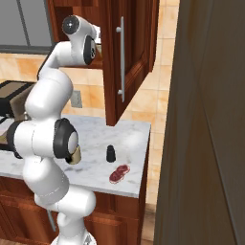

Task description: There are various items on the counter. Only move the condiments/shakers into the cabinet.

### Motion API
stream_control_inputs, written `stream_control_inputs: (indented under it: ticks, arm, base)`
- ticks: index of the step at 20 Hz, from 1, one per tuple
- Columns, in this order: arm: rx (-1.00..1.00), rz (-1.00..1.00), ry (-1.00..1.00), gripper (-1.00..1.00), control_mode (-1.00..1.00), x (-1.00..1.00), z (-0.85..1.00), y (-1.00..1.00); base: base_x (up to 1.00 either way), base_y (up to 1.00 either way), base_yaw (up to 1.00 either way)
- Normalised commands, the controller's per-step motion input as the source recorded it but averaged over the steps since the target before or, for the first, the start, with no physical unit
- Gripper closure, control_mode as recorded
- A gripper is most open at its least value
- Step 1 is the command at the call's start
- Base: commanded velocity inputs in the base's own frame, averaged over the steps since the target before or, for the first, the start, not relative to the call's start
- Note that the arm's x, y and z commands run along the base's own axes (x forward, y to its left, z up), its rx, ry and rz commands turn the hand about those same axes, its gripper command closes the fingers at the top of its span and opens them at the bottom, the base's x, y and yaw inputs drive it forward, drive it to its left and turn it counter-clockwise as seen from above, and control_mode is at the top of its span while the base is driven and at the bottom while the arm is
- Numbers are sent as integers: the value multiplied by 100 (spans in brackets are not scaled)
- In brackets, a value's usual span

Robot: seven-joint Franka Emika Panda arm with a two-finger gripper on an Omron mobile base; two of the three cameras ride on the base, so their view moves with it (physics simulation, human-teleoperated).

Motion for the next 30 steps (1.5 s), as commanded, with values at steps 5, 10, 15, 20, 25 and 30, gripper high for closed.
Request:
stream_control_inputs:
  ticks: [5,10,15,20,25,30]
  arm:
    - [0,0,-5,100,-100,-28,0,0]
    - [-4,0,0,100,-100,10,-15,0]
    - [-4,0,0,100,-100,12,-28,0]
    - [-1,0,0,100,-100,9,-5,0]
    - [0,0,0,-100,-100,7,-1,0]
    - [0,0,0,-100,-100,20,-6,-1]
  base:
    - [0,0,0]
    - [0,0,0]
    - [0,0,0]
    - [0,0,0]
    - [0,0,0]
    - [0,0,0]
